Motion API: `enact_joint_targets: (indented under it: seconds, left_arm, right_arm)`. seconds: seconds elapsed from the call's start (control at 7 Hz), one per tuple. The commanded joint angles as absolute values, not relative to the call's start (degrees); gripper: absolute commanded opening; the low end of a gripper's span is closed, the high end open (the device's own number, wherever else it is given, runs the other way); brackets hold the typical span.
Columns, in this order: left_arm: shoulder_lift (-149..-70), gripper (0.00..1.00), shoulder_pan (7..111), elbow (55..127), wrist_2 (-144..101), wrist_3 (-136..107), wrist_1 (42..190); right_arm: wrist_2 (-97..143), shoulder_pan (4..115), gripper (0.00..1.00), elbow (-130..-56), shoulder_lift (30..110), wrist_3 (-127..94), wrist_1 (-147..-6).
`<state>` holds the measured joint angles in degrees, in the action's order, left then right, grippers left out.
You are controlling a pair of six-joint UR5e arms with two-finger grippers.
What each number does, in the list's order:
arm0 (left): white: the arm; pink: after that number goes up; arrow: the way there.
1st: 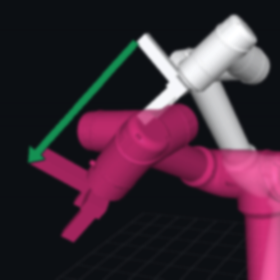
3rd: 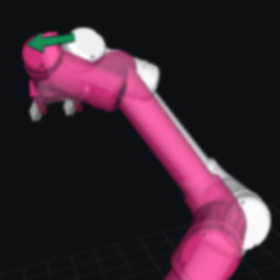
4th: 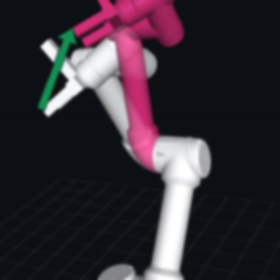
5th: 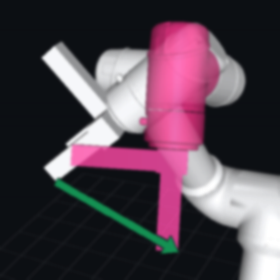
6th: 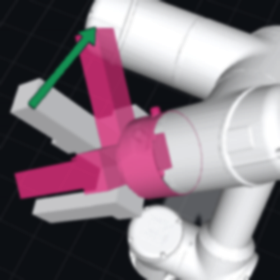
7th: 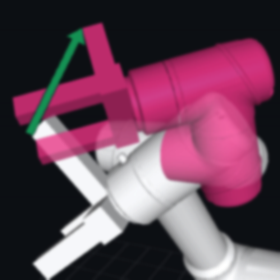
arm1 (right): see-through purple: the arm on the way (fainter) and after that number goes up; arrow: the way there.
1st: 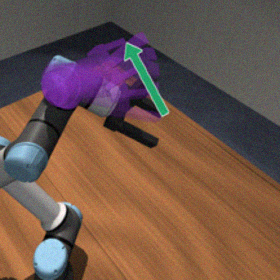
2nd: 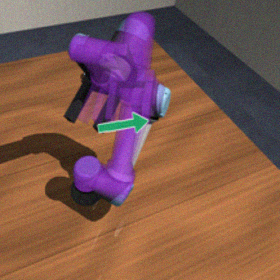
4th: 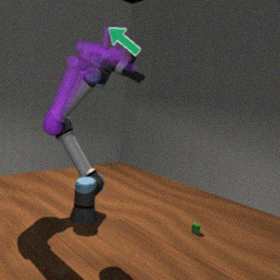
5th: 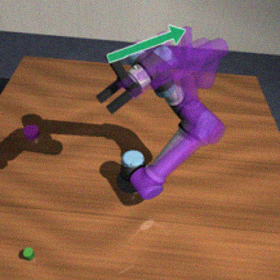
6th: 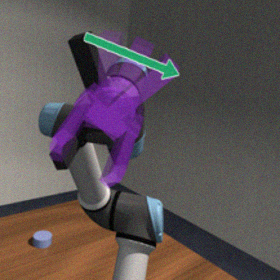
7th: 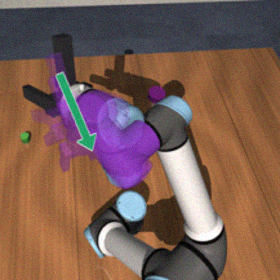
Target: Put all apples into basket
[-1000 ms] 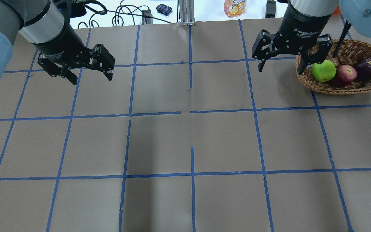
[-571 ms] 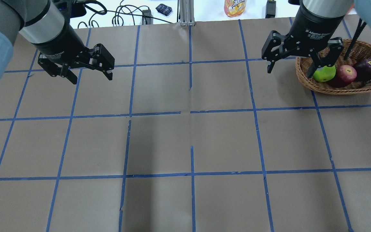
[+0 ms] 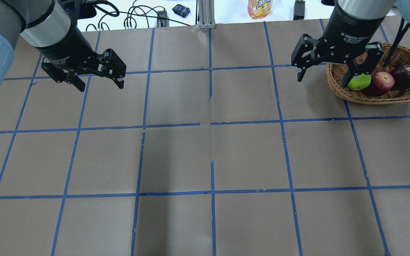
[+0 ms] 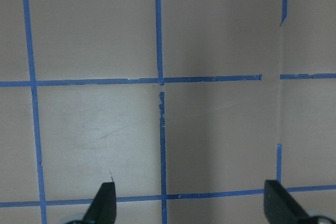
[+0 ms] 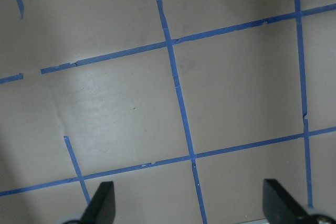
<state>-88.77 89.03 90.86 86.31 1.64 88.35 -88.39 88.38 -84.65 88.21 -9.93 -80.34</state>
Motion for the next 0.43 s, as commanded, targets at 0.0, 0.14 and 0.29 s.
enact_joint_targets:
  seconds: [0.0,0.14,0.29]
  left_arm:
    - [-88.8,1.00,89.0,90.9,86.3,1.7,88.3]
    - [-88.8,1.00,89.0,90.9,86.3,1.5,88.3]
    - [-88.8,1.00,89.0,90.9,86.3,1.5,88.3]
  right_arm:
    - [-88.4,88.4,1.00,-84.8,88.2,-9.9,-80.2]
    - [-88.3,88.5,1.00,-84.9,88.3,-9.9,-80.2]
    - [-88.3,88.5,1.00,-84.9,88.3,-9.9,-79.9]
